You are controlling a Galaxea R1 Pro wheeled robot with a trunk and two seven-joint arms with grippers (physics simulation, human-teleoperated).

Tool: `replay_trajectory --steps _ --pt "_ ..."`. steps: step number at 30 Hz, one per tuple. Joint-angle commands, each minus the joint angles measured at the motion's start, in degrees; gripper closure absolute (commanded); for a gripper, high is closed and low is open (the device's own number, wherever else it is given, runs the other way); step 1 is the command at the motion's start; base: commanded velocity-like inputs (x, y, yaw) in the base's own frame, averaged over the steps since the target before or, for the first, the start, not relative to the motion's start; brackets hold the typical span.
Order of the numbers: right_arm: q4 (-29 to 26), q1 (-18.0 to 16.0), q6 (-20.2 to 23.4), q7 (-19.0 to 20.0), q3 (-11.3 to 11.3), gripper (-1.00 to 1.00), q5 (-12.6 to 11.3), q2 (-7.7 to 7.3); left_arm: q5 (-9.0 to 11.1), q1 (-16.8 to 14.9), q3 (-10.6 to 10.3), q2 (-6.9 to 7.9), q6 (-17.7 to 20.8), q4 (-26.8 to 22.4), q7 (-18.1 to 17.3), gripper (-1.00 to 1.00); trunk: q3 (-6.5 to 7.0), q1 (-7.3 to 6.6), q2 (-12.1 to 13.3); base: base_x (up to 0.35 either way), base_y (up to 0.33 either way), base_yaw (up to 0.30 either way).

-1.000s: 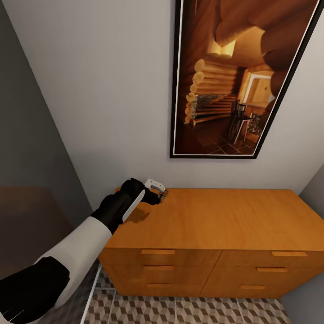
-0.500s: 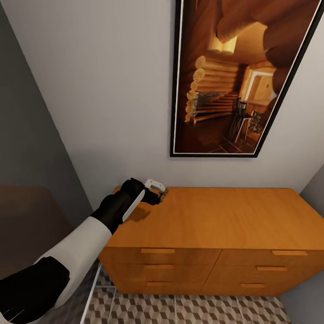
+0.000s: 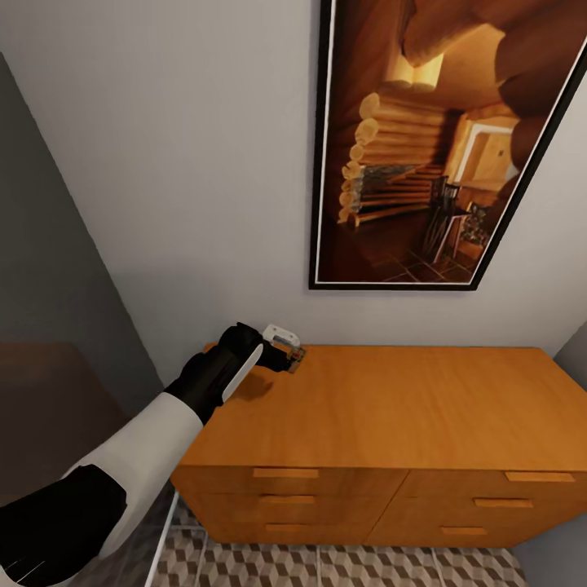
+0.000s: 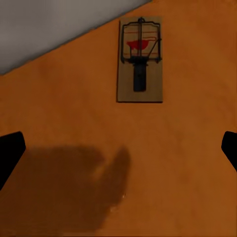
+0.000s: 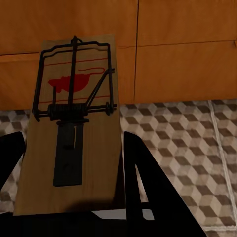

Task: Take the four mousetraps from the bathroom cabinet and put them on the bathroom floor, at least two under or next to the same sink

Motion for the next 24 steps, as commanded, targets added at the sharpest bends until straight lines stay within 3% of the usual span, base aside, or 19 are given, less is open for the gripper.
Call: replay_trajectory --steps 1,12,18,24 --pt "0.1 0.0 -0.2 0.4 0.2 1.00 -0.6 -0.01 0.0 -0.1 -0.1 0.01 0.2 0.1 -0.1 -1.00 -0.11 0.04 -0.1 0.111 0.000 0.000" --pt "0.1 0.0 -0.2 0.4 0.2 1.00 -0.6 -0.02 0.0 -0.1 -0.4 0.01 0.2 0.8 -0.1 -1.00 -0.12 0.04 -0.1 0.025 0.000 0.000" --pt "0.1 0.0 -0.2 0.4 0.2 1.00 -0.6 -0.01 0.0 -0.1 -3.0 -0.30 -0.1 2.1 -0.1 -1.00 -0.12 0.04 -0.1 0.001 0.000 0.000" --pt "0.1 0.0 -0.2 0.4 0.2 1.00 -0.6 0.00 0.0 -0.1 -3.6 -0.41 -0.6 2.3 -0.1 -1.00 -0.12 0.04 -0.1 0.000 0.000 0.000"
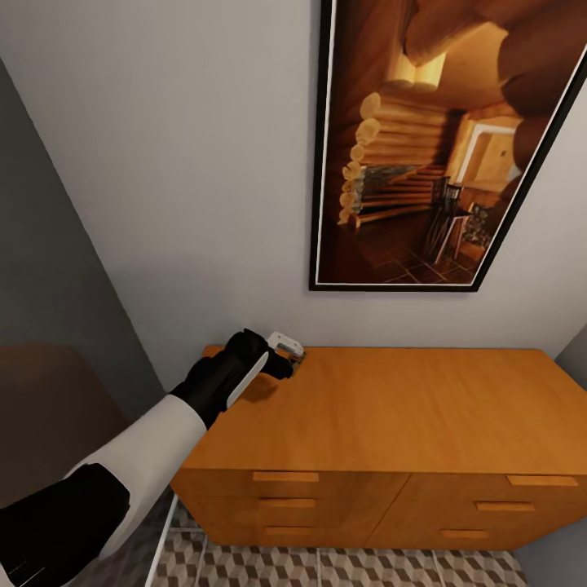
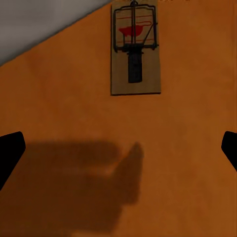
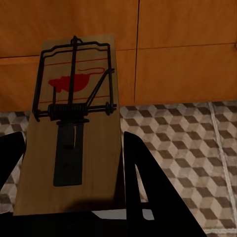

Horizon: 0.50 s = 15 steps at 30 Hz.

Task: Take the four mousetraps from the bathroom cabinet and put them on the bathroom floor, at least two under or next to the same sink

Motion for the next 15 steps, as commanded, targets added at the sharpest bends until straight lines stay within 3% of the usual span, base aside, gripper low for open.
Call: replay_trajectory --steps 1,15 --pt "0.1 0.0 -0.2 0.4 0.2 1.00 -0.6 0.01 0.0 -0.1 -0.1 0.01 0.2 0.0 -0.1 -1.00 -0.11 0.03 -0.1 0.000 0.000 0.000" --pt "0.1 0.0 -0.2 0.4 0.2 1.00 -0.6 -0.01 0.0 -0.1 -0.2 0.00 0.1 0.0 -0.1 -1.00 -0.11 0.03 -0.1 0.000 0.000 0.000"
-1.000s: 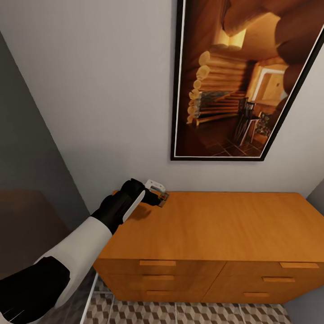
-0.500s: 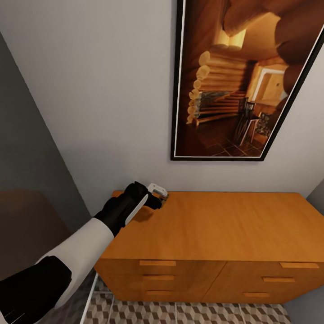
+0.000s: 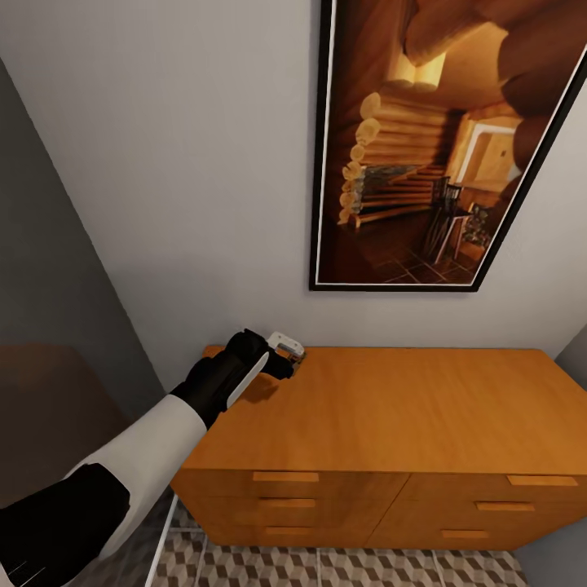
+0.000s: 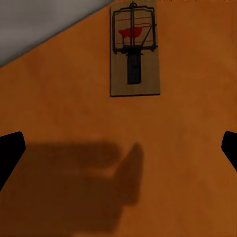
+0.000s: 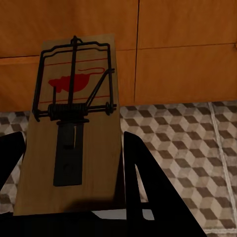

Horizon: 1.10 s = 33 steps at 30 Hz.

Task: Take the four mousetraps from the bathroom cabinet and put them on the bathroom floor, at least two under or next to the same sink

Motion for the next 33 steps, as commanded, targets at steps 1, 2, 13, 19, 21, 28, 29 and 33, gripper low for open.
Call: replay_trajectory --steps 1,2,13,19,21,28,29,33 --pt "0.1 0.0 -0.2 0.4 0.2 1.00 -0.6 -0.01 0.0 -0.1 -0.1 0.02 0.2 0.0 -0.1 -1.00 -0.11 0.03 -0.1 0.000 0.000 0.000" --pt "0.1 0.0 -0.2 0.4 0.2 1.00 -0.6 -0.02 0.0 -0.1 -0.1 0.02 0.2 0.0 -0.1 -1.00 -0.11 0.03 -0.1 0.000 0.000 0.000" --pt "0.1 0.0 -0.1 0.4 0.2 1.00 -0.6 0.01 0.0 -0.1 -0.1 -0.30 0.1 -0.2 -0.1 -1.00 -0.11 0.03 -0.1 0.000 0.000 0.000" --pt "0.1 0.0 -0.1 0.4 0.2 1.00 -0.6 0.01 0.0 -0.1 0.0 -0.51 0.1 -0.4 -0.1 -1.00 -0.11 0.03 -0.1 0.000 0.000 0.000" --pt "0.1 0.0 -0.1 0.4 0.2 1.00 -0.6 0.01 0.0 -0.1 0.0 -0.55 0.1 -0.6 -0.1 -1.00 -0.11 0.03 -0.1 0.000 0.000 0.000" --pt "0.1 0.0 -0.1 0.4 0.2 1.00 -0.6 0.01 0.0 -0.1 0.1 -0.75 0.1 -0.8 -0.1 -1.00 -0.11 0.03 -0.1 0.000 0.000 0.000" --pt "0.1 0.0 -0.1 0.4 0.2 1.00 -0.6 0.02 0.0 -0.1 0.1 -0.81 0.1 -0.8 -0.1 -1.00 -0.11 0.03 -0.1 0.000 0.000 0.000" --pt "0.1 0.0 -0.1 0.4 0.2 1.00 -0.6 0.00 0.0 -0.1 0.2 -1.08 0.1 -0.9 -0.1 -1.00 -0.11 0.03 -0.1 0.000 0.000 0.000"
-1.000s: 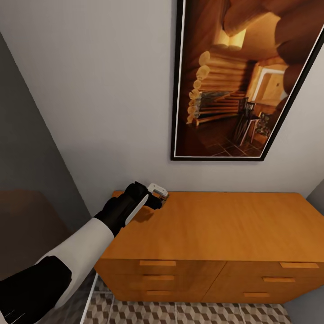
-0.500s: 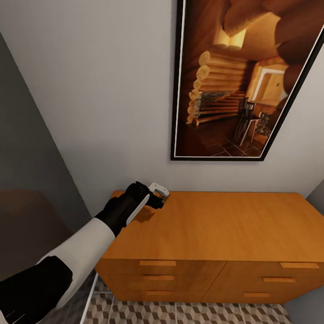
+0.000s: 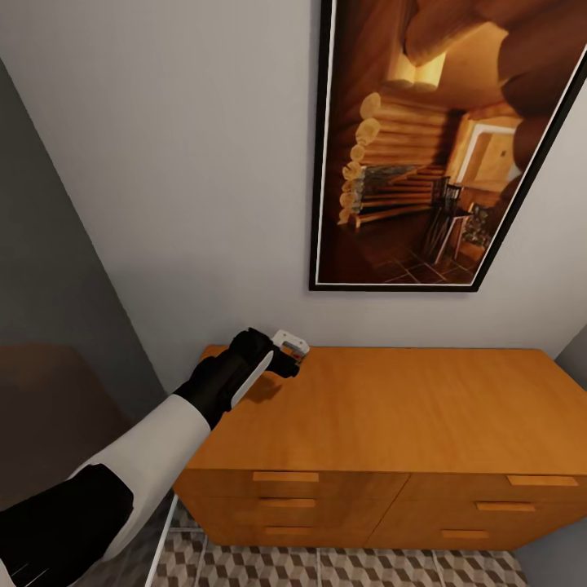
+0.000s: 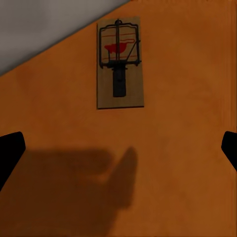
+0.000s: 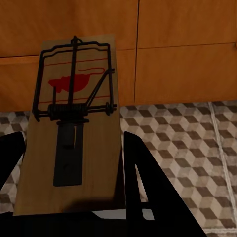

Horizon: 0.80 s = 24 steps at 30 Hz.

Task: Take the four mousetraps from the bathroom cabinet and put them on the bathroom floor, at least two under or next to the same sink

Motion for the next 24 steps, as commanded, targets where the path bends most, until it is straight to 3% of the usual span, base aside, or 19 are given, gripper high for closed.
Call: replay_trajectory --steps 1,24 --pt "0.1 0.0 -0.2 0.4 0.2 1.00 -0.6 -0.01 0.0 -0.1 0.0 -0.03 0.2 0.0 -0.1 -1.00 -0.11 0.03 -0.1 0.000 0.000 0.000" --pt "0.1 0.0 0.3 0.4 0.2 1.00 -0.6 0.06 0.0 -0.1 0.0 -0.10 0.2 0.0 -0.1 -1.00 -0.52 0.03 -0.1 0.000 0.000 0.000"
